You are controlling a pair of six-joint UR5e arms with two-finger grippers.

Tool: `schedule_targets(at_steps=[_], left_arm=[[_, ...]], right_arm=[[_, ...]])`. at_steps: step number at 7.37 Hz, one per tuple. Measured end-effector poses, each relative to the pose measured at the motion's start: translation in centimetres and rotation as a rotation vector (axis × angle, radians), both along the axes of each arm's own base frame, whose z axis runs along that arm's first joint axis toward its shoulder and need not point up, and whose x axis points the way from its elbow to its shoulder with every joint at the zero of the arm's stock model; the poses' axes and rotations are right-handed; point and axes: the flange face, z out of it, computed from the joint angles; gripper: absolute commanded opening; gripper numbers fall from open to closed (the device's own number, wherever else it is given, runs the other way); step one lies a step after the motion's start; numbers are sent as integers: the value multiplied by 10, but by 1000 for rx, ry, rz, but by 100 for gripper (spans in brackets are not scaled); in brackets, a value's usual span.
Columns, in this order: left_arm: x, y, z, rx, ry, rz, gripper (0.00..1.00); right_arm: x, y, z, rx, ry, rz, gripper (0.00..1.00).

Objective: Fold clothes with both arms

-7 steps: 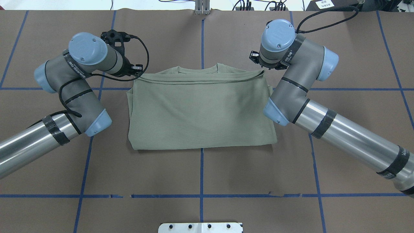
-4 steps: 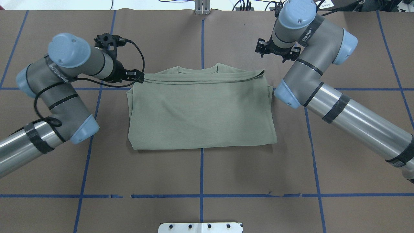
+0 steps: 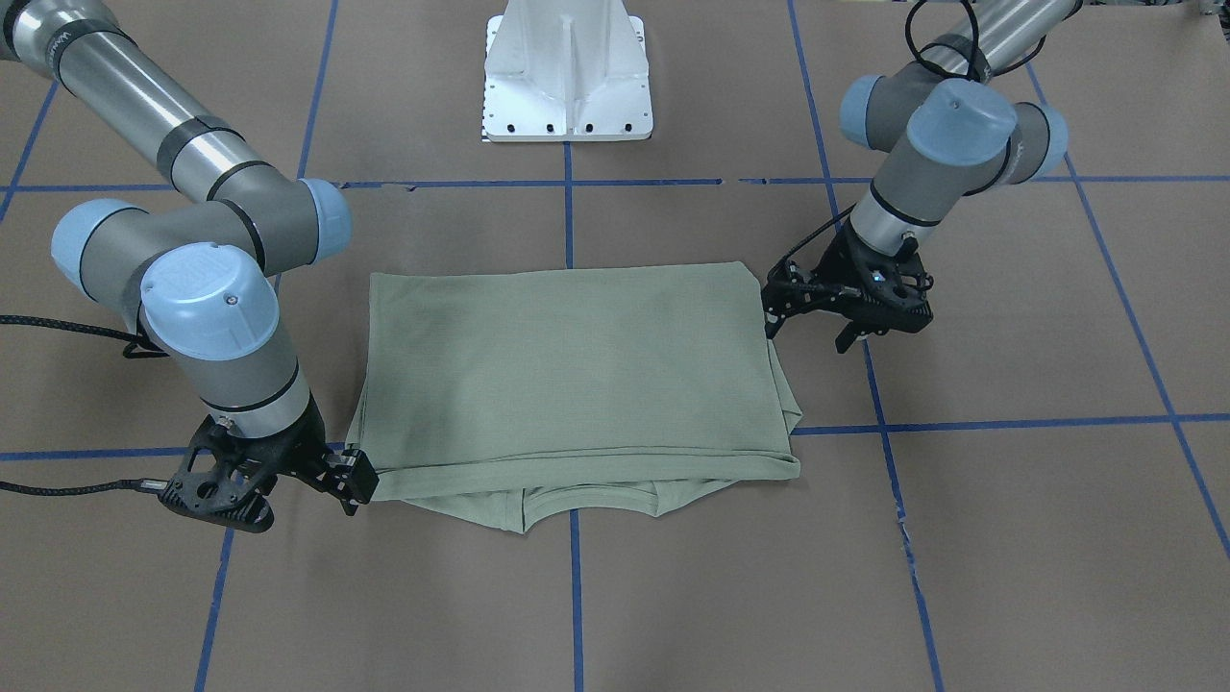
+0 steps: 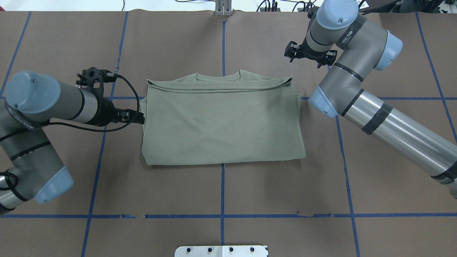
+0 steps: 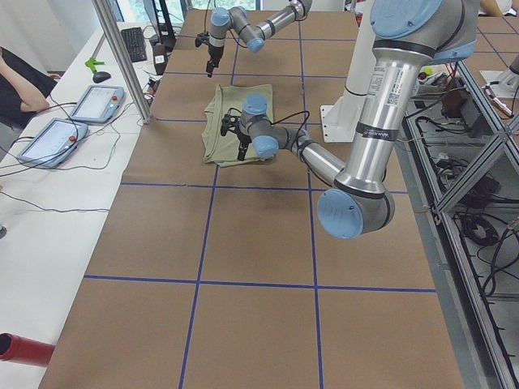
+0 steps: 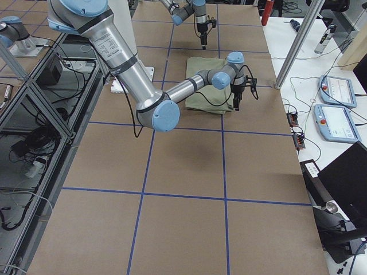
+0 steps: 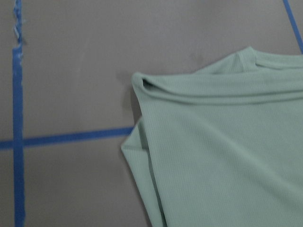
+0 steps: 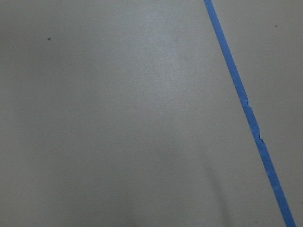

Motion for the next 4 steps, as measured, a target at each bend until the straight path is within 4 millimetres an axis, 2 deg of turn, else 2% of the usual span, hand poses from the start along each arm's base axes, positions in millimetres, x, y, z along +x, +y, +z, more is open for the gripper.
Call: schedule_targets(at_steps=[2, 3, 4], left_arm=[[38, 40, 8, -55, -5, 5, 94], [51, 49, 10, -70, -5, 3, 88], [59, 52, 15, -80, 6, -2, 75]], right_arm=[[1, 1, 3, 6, -5, 0, 100], [1, 1, 3, 7, -6, 0, 100], [2, 2, 3, 8, -7, 0, 100]])
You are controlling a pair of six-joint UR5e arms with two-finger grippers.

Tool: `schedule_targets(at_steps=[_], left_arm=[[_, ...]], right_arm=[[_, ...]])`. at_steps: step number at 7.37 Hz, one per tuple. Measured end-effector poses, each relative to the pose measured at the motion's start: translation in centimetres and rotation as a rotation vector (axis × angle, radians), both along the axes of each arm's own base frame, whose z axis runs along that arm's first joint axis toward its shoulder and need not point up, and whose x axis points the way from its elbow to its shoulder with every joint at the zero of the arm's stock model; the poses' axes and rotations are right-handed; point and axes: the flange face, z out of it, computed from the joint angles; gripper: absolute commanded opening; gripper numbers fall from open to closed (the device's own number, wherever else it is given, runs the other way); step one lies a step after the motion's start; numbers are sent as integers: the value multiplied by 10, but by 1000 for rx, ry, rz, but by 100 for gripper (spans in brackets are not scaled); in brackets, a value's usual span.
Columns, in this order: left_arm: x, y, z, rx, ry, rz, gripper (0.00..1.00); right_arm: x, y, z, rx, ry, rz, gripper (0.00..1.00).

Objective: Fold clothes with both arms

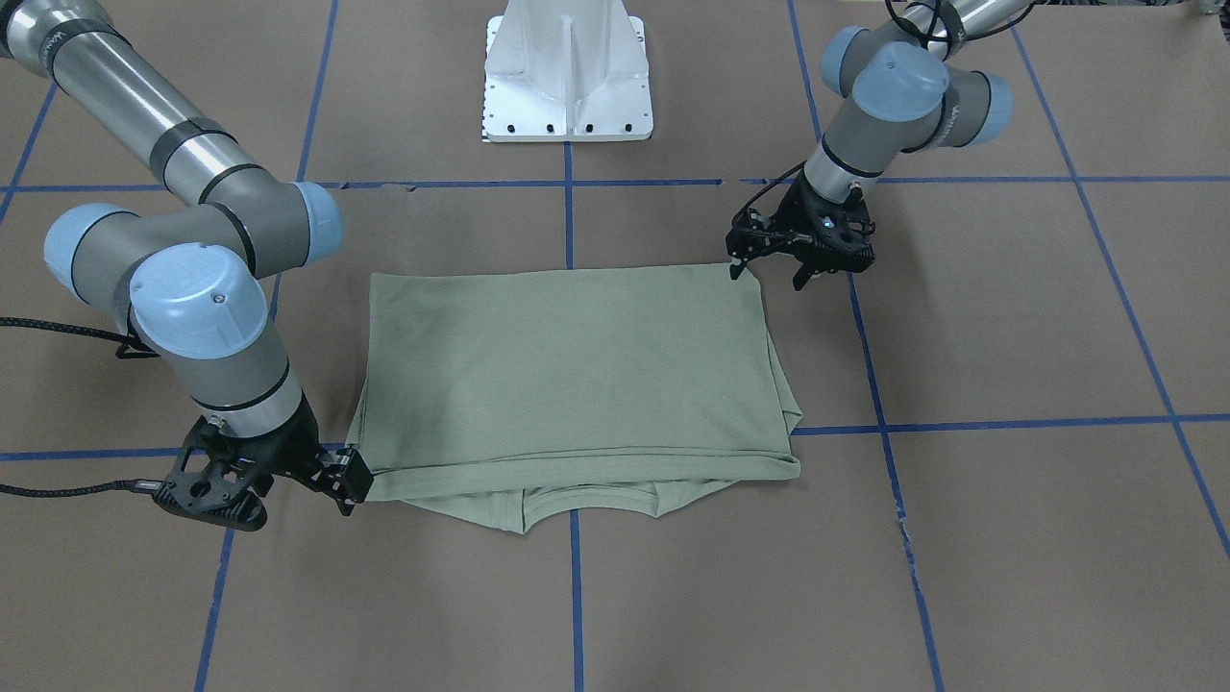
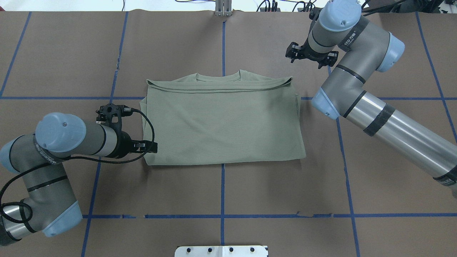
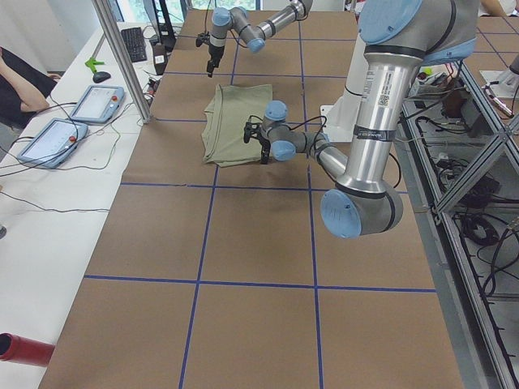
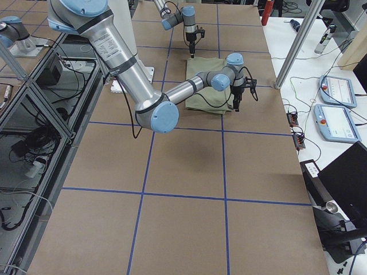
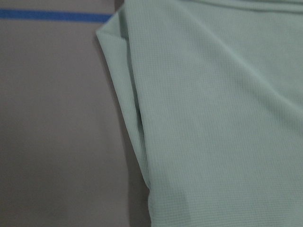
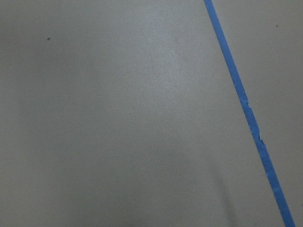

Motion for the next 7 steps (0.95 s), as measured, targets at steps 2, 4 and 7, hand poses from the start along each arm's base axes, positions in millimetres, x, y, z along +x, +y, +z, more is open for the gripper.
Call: schedule_targets(at_steps=[2, 4, 7], left_arm=[[8, 0, 9, -27, 45, -24, 19], [10, 0, 8, -38, 69, -36, 0], [8, 0, 5, -36, 77, -37, 0]], right_arm=[[0, 0, 0, 1, -1, 0, 100], [0, 1, 0, 1, -2, -1, 100], [1, 1, 2, -1, -1, -1, 100]])
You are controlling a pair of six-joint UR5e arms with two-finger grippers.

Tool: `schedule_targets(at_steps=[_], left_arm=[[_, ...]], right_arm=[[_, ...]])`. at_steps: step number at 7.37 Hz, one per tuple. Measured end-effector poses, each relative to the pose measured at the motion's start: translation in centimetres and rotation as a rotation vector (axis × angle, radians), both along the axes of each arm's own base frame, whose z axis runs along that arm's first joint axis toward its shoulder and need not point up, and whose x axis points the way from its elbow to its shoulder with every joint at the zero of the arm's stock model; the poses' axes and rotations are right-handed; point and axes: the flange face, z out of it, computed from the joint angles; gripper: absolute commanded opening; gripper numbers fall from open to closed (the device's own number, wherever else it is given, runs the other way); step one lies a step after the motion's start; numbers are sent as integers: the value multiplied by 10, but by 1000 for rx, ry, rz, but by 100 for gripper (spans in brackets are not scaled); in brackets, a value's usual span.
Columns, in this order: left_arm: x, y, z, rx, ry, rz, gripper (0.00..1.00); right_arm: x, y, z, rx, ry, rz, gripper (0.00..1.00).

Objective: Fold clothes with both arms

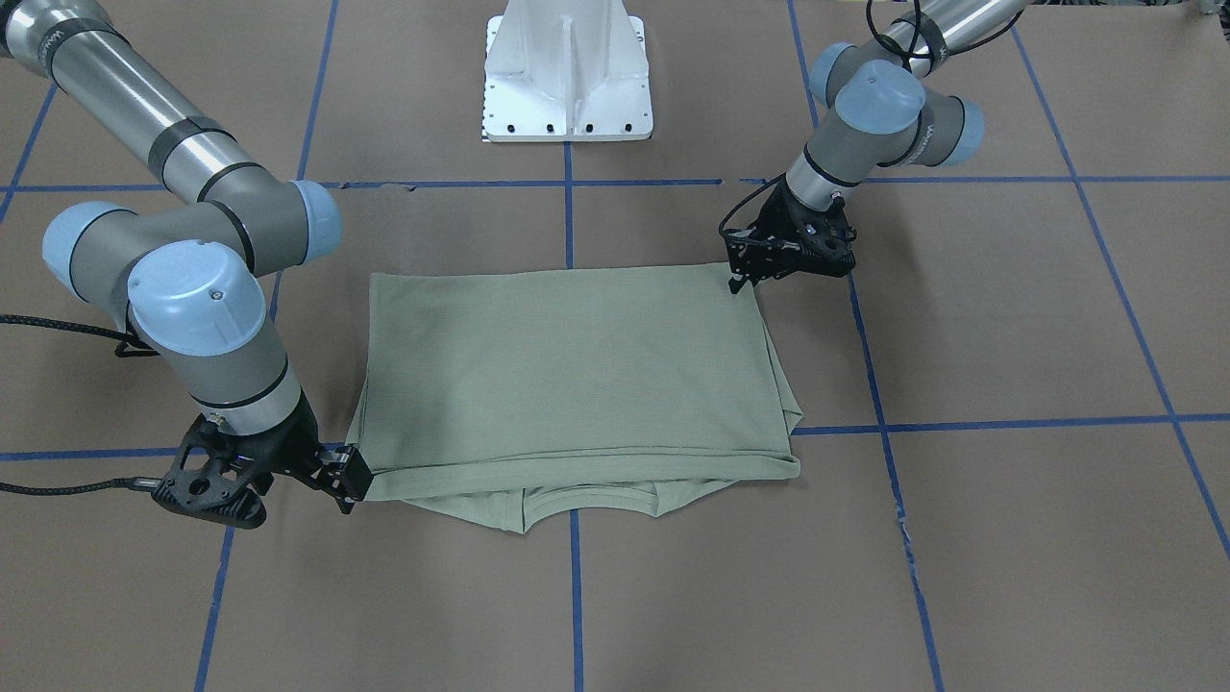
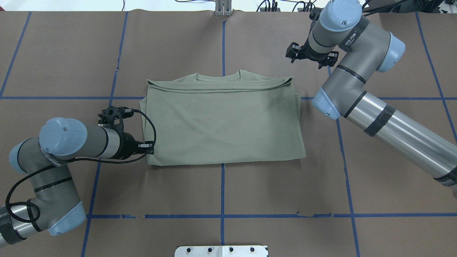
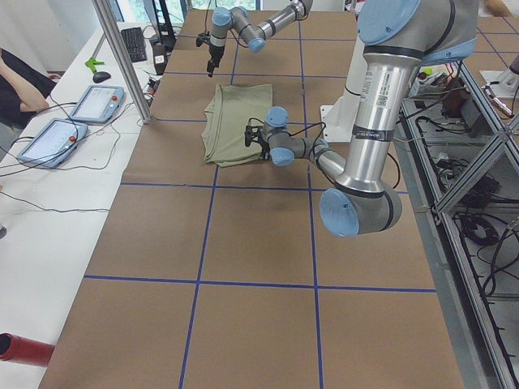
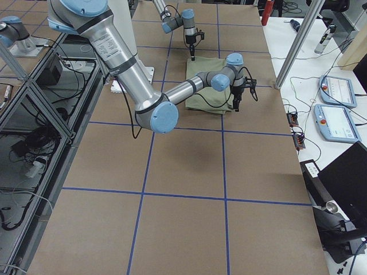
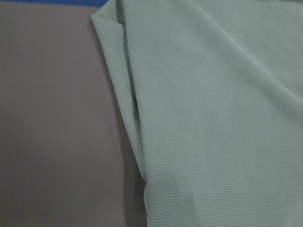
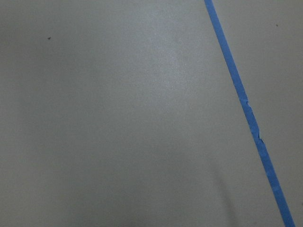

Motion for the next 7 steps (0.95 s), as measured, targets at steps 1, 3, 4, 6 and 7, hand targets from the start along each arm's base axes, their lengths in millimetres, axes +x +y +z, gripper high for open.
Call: schedule_targets(at_steps=[1, 3, 4, 6, 7], left_arm=[[-4, 0, -1, 11, 0, 5, 0], [-26, -15, 10, 104, -41, 24, 0], [-49, -41, 25, 173, -90, 18, 0], [-103, -125, 73, 280, -223, 4, 0], [-117, -174, 87, 314, -279, -2, 0]], right_arm=[[0, 0, 2, -1, 1, 0, 100], [0, 1, 3, -3, 3, 0, 100], [0, 1, 3, -4, 2, 2, 100], [0, 1, -3, 2, -6, 4, 100], [-1, 1, -8, 6, -11, 4, 100]])
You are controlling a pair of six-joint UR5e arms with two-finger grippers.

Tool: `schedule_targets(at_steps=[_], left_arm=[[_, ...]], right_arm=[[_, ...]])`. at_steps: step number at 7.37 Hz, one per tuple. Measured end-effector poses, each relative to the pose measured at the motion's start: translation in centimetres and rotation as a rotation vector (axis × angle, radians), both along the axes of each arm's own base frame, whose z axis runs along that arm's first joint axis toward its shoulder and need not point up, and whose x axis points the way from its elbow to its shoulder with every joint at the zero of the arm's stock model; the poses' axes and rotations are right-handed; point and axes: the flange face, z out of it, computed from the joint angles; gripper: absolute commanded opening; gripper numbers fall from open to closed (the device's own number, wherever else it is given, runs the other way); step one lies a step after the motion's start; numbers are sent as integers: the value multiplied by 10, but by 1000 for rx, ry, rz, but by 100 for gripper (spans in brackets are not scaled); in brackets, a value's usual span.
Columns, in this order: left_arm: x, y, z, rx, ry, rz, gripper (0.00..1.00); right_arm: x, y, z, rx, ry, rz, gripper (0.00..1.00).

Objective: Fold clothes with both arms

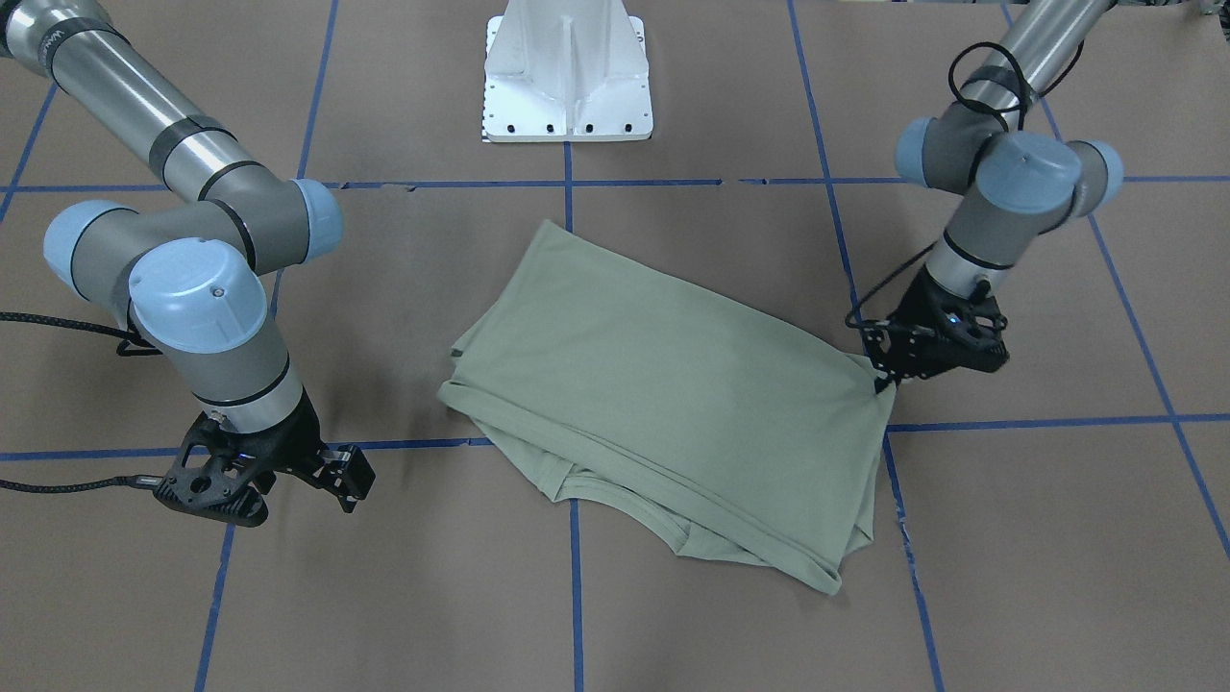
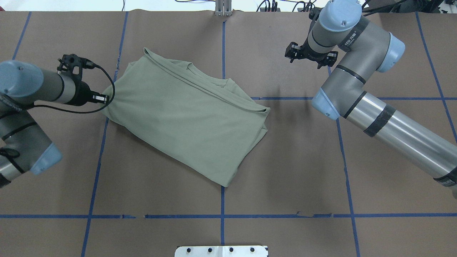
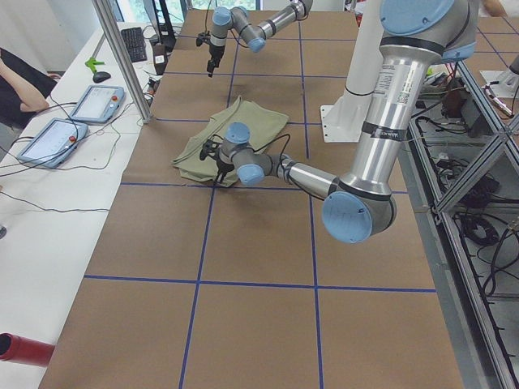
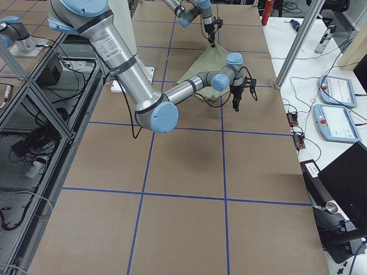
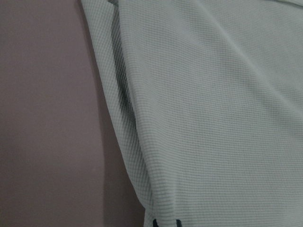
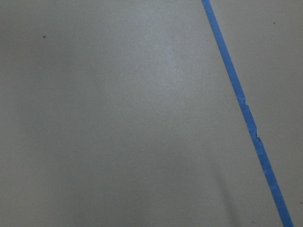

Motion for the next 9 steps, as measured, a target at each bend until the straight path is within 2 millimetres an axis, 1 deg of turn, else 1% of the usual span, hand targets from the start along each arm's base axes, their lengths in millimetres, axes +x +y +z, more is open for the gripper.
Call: schedule_targets(at_steps=[1, 2, 3, 4, 5, 6, 7, 8, 9], left_arm=[[-1, -48, 5, 12, -42, -11, 0], [2, -87, 5, 13, -74, -21, 0], [5, -121, 2, 24, -115, -35, 0], [4, -149, -3, 47, -160, -55, 73], [-1, -164, -7, 65, -182, -70, 100], [-8, -171, -11, 83, -178, -78, 100], [-15, -174, -15, 90, -144, -63, 100], [-25, -175, -19, 82, -96, -30, 100], [-32, -172, -23, 78, -60, -2, 100]], right_arm=[[0, 1, -4, 5, -5, 0, 100], [1, 1, -7, 8, -8, 0, 100], [0, 2, -8, 11, -10, -1, 100], [0, 2, -10, 13, -11, -3, 100], [-3, 3, -13, 16, -14, -5, 100], [-9, 4, -21, 23, -20, -10, 100], [-22, 4, -38, 33, -31, -18, 100], [-44, 3, -63, 39, -47, -25, 100], [-73, 4, -90, 44, -58, -35, 100]])
